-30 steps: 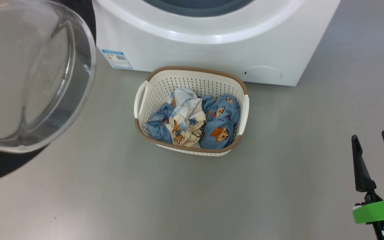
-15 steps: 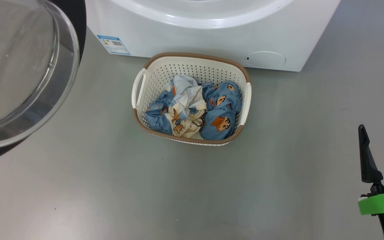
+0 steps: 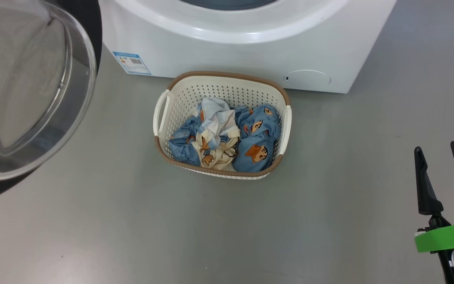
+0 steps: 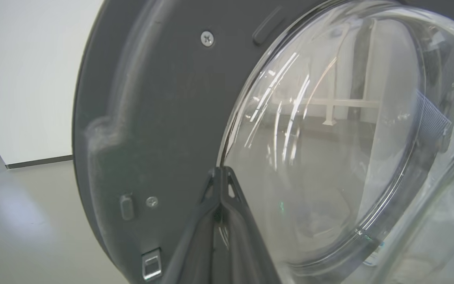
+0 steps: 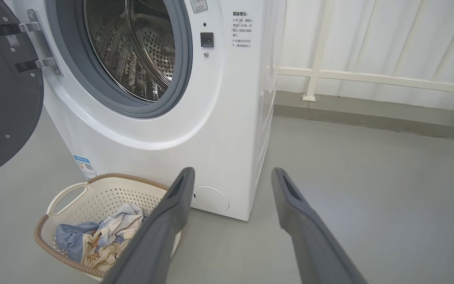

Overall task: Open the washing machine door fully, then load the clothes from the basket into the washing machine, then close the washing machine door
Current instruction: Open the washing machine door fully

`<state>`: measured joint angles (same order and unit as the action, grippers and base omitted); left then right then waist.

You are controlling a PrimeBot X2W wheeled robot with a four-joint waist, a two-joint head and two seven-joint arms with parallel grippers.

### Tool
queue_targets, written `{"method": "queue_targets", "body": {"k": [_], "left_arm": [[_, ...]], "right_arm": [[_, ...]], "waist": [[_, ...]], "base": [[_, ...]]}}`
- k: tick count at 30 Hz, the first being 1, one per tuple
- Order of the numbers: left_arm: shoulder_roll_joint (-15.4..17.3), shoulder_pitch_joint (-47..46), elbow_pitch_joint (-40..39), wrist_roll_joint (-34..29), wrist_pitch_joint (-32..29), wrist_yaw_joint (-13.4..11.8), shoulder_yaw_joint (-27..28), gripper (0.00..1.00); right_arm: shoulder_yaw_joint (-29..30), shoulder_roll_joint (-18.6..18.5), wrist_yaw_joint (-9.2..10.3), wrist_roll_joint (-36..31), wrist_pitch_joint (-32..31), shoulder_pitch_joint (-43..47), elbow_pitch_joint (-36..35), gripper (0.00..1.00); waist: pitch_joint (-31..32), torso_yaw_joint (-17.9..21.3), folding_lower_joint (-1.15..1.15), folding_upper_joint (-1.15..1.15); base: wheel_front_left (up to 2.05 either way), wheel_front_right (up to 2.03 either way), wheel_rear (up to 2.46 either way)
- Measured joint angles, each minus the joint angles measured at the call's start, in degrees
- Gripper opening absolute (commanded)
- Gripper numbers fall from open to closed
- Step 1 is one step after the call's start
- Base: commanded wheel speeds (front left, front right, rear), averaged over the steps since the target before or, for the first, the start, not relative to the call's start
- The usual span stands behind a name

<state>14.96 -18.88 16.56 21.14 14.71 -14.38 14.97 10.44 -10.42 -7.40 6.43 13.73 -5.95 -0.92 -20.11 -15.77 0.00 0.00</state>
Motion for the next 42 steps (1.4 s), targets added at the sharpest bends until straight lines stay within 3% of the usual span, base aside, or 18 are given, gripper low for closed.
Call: {"method": "queue_targets", "body": {"k": [5,10,14,19,20,21,22,23,24,26,42], "left_arm": [[-5.56,8.83,-11.21,-4.65,0.00,0.07,0.31,0.00],[-9.32,15.58,-17.55,-6.16,0.00,2.66,-2.66,0.00],[-10.11,19.10,-20.59,-7.76,0.00,4.34,-6.31,0.00],[-10.36,22.34,-22.64,-8.48,-0.01,8.21,-12.05,0.00],[-10.38,22.60,-22.65,-8.48,-0.07,9.02,-13.21,0.03],[-10.38,22.60,-22.65,-8.48,-0.07,9.02,-13.21,0.25],[-10.42,22.84,-22.70,-8.48,-0.08,9.70,-14.17,0.25],[-10.42,23.04,-22.69,-8.48,-0.10,10.21,-14.96,0.61],[-10.42,23.18,-22.67,-8.48,-0.37,10.68,-15.62,0.61],[-10.40,23.21,-22.62,-8.48,-0.59,11.20,-16.81,1.00],[-9.20,22.91,-15.94,-8.86,-4.01,15.15,-21.64,1.00]], "right_arm": [[-0.22,1.37,0.00,-0.01,0.45,0.12,0.93,1.00],[-0.54,2.05,0.00,-0.20,0.52,1.16,1.26,1.00],[-0.87,3.04,0.00,-0.49,0.52,2.56,1.40,1.00],[-1.57,3.94,0.00,-0.80,0.55,3.94,1.43,1.00],[-1.79,4.02,0.00,-0.80,0.56,4.19,1.45,1.00],[-1.79,4.02,0.00,-0.80,0.56,4.19,1.45,1.00],[-1.96,4.15,0.00,-0.80,0.57,4.36,1.43,1.00],[-2.11,4.33,0.00,-0.80,0.57,4.62,1.40,1.00],[-2.22,4.57,0.00,-0.80,0.57,4.90,1.42,1.00],[-2.59,4.93,0.00,-0.81,0.57,5.13,1.35,1.00],[-6.53,5.78,0.00,-0.81,0.58,6.23,1.77,1.00]], "waist": [[2.15,0.43,0.00,0.00],[4.30,0.86,0.00,0.00],[5.96,1.20,0.00,0.00],[8.02,1.89,0.00,0.00],[8.37,2.10,0.00,0.00],[8.37,2.10,0.00,0.00],[8.69,2.37,0.00,0.00],[8.99,2.67,0.00,0.00],[9.31,2.96,0.00,0.00],[9.94,3.67,0.00,0.00],[14.40,11.87,0.00,0.00]], "base": [[0.00,0.00,0.00],[0.00,0.00,0.00],[0.00,0.00,0.00],[0.00,0.00,0.00],[0.00,0.00,0.00],[0.00,0.00,0.00],[0.00,0.00,0.00],[0.00,0.00,0.00],[0.00,0.00,0.00],[0.00,0.00,0.00],[0.00,0.00,0.00]]}}
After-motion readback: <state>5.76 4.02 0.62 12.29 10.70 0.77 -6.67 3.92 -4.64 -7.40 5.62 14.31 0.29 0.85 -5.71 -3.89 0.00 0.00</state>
